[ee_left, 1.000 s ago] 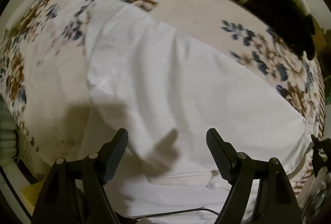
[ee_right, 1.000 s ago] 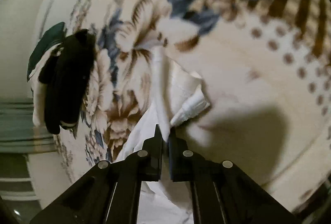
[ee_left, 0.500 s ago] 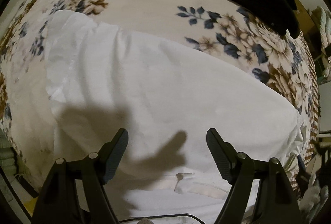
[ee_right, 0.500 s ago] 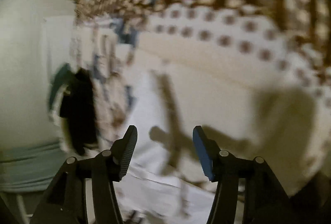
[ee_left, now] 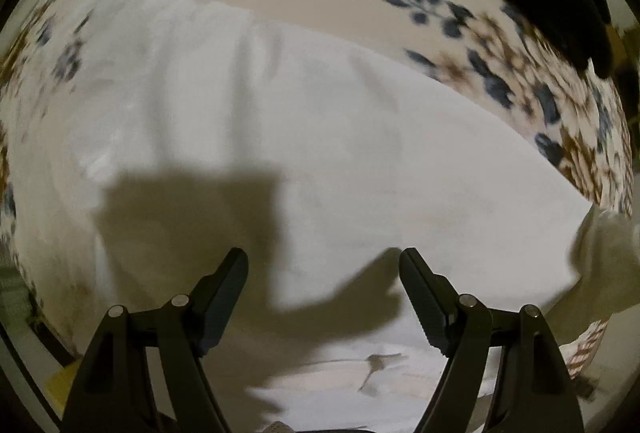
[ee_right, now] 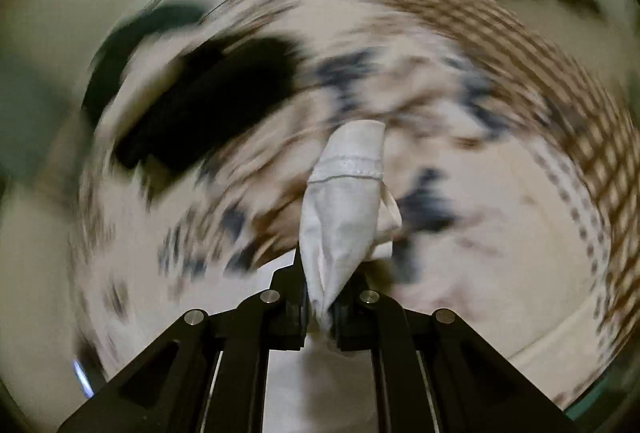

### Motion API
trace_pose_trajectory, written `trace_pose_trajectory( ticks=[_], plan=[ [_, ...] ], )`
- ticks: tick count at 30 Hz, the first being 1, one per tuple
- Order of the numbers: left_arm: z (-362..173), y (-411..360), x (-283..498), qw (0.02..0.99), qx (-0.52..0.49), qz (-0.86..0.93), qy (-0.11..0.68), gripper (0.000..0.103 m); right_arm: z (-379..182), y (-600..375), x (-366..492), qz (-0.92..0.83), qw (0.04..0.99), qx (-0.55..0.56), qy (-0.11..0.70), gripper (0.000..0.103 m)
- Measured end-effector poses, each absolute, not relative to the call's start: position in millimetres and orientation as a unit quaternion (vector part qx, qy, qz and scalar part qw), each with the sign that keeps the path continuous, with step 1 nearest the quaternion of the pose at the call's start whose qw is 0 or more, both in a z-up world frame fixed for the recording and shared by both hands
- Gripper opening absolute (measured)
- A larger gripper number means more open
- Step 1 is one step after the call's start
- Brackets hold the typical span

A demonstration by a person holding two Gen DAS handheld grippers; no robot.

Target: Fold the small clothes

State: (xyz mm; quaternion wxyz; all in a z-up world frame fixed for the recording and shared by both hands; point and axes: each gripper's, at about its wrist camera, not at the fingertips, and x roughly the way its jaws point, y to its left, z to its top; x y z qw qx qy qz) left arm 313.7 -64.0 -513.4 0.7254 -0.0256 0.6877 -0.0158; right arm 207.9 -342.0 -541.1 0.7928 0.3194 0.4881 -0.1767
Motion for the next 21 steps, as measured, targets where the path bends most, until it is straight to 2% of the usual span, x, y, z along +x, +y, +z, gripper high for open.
trace_pose_trajectory(
  ticks=[4,6,7,8,9,12,15,18,21],
  plan=[
    [-502.4,-25.3,306.9,0.726,-0.05,0.014,0.686,0.077,-568.6,-232.5,243.6,-0.101,0.805,0.173,0.558,0.01],
    [-497.9,-2.3,302.4,0.726,-0.061,0.03,0.684,0.077,-595.4,-190.3,246.0,-0.052,0.792,0.134,0.594,0.013],
    [-495.7,8.0,300.5,0.727,-0.063,0.038,0.682,0.077,-612.1,-171.8,248.1,-0.025,0.774,0.119,0.621,0.018],
    [-493.8,18.1,298.3,0.729,-0.064,0.045,0.68,0.077,-624.5,-156.7,249.7,0.003,0.757,0.112,0.644,0.037],
    [-491.6,30.2,295.5,0.73,-0.064,0.052,0.679,0.077,-632.2,-145.6,248.5,0.049,0.74,0.127,0.659,0.053],
    [-486.6,56.8,289.9,0.731,-0.067,0.065,0.676,0.077,-617.4,-153.7,233.3,0.119,0.731,0.222,0.634,0.059],
    [-482.7,78.5,286.2,0.735,-0.084,0.07,0.669,0.077,-590.3,-193.0,217.9,0.131,0.725,0.321,0.595,0.061],
    [-476.4,98.1,289.2,0.743,-0.097,0.071,0.659,0.077,-573.5,-238.9,205.4,0.068,0.73,0.385,0.561,0.061],
    [-478.4,126.0,302.7,0.753,-0.101,0.075,0.646,0.077,-589.0,-271.5,194.8,-0.03,0.727,0.399,0.558,0.061]
  ],
)
